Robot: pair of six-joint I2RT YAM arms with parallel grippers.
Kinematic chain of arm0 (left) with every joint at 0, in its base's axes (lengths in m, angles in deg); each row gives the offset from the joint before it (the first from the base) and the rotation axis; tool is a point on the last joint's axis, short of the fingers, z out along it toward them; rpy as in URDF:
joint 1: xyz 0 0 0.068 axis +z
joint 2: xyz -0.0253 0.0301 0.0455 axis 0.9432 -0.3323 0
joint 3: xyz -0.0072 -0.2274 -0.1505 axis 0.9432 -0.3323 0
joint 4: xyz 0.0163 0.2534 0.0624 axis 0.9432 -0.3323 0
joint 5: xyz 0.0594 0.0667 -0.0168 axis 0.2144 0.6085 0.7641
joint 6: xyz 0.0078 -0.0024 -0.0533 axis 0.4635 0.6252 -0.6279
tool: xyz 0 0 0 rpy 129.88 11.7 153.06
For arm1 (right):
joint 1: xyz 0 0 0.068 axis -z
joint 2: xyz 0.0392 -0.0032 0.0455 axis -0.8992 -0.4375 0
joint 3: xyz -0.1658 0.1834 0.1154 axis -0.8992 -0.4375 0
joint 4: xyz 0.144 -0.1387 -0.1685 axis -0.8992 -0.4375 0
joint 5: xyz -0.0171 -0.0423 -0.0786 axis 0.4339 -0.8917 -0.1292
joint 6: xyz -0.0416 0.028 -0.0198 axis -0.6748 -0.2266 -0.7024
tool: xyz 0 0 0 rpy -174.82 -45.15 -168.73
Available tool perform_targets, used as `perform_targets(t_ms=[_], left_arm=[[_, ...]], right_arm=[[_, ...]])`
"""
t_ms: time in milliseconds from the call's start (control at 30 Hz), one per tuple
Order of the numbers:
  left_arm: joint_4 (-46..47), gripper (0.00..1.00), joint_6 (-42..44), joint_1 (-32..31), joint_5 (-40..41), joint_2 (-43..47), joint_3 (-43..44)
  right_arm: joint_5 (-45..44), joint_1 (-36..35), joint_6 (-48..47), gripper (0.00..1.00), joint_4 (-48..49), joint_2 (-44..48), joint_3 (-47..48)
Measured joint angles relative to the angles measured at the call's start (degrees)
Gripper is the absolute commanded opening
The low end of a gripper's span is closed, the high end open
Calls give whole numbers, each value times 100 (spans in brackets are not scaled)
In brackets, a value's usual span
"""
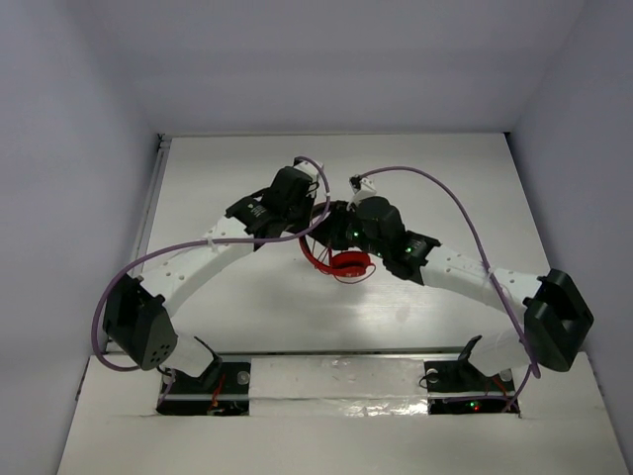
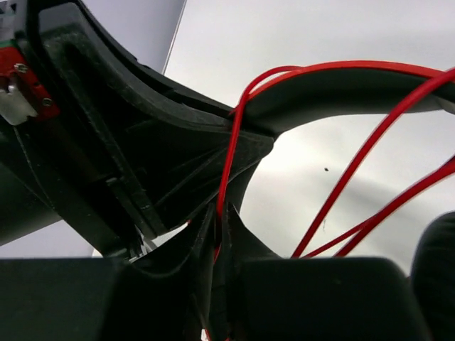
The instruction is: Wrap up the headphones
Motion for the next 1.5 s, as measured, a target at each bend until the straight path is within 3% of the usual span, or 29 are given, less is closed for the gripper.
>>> perform_targets(t_ms=[200, 967, 1067, 1100, 1200, 1300, 1500], left_arm=[[85, 0, -9, -33, 31, 17, -127], [385, 0, -186, -68, 254, 374, -466], [382, 0, -192, -68, 295, 374, -463], [374, 0, -190, -68, 319, 374, -461], [284, 0, -177, -70, 374, 374, -457], [184, 0, -162, -70, 435, 356, -426], [72, 0, -85, -70, 540, 149, -116]], right_arm=[[-153, -2, 31, 0, 66, 138, -2], [-2693, -9, 203, 0, -448, 730, -44], [-2736, -9, 284, 19, -481, 765, -44], [-2741, -7, 310, 36, -485, 769, -48], [-2769, -7, 345, 54, -463, 811, -103], [-2802, -7, 350, 59, -479, 874, -203], [-2859, -7, 284, 57, -564, 1246, -361]])
